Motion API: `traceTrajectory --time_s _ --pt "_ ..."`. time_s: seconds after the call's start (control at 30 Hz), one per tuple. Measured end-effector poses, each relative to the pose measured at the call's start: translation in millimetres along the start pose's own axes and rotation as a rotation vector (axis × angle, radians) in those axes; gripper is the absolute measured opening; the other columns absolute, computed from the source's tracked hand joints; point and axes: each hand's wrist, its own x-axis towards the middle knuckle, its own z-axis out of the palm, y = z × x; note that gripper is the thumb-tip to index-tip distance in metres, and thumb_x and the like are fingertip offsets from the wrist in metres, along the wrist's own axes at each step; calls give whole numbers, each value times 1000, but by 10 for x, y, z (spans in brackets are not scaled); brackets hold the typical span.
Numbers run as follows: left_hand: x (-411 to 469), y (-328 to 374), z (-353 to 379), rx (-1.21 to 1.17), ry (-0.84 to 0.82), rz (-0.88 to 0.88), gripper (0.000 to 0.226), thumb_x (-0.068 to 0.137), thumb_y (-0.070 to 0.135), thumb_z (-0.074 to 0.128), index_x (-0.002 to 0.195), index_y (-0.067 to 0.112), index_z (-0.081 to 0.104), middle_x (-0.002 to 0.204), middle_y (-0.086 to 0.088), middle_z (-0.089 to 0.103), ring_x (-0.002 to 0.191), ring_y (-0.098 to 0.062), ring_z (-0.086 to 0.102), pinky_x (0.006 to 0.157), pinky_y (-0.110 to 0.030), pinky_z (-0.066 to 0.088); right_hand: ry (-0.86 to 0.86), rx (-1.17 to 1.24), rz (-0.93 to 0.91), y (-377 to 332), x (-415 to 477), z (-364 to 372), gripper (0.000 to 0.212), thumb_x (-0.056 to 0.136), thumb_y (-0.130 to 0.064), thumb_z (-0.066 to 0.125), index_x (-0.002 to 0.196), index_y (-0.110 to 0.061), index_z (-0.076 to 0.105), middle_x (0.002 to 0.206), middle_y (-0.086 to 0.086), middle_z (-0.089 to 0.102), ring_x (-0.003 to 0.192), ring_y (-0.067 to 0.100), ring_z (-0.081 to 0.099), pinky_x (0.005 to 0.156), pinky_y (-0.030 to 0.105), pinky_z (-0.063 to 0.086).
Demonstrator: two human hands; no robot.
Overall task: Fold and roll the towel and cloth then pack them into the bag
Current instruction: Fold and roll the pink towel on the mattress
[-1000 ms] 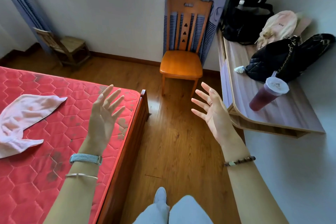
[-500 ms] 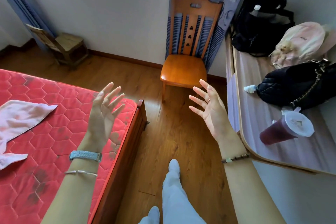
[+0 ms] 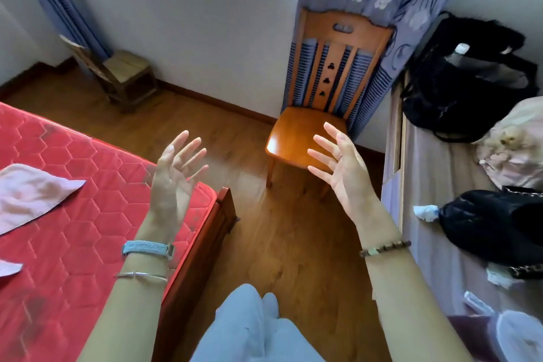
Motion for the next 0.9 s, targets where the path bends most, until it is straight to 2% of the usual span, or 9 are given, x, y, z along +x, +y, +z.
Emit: traceTrajectory --time_s 0.47,0.57,0.77,0.9 --pt "1239 -40 183 -59 137 32 46 101 39 36 141 23 52 140 -5 60 129 -22 57 110 -48 41 -77 -31 49 -172 1545 70 38 101 -49 38 136 -42 48 141 -7 53 122 19 58 104 51 46" --pt "1667 -27 158 -77 168 43 46 102 38 35 141 23 52 140 -4 59 129 -22 57 112 -49 39 -102 -54 36 -276 2004 181 39 100 -51 38 137 -42 46 141 -8 54 124 20 57 105 52 45" --pt "2438 83 124 -103 224 47 46 103 38 32 143 23 50 139 -4 60 129 -21 57 112 -48 39 -153 -86 40 -517 2879 536 32 99 -52 38 128 -48 51 137 -11 56 120 18 60 103 50 47" --pt "2859 245 11 -105 275 76 46 104 38 31 143 23 50 139 -3 60 129 -20 57 112 -48 40 -212 -56 32 -632 3376 860 33 100 -51 38 129 -46 51 138 -8 56 121 19 60 103 50 47"
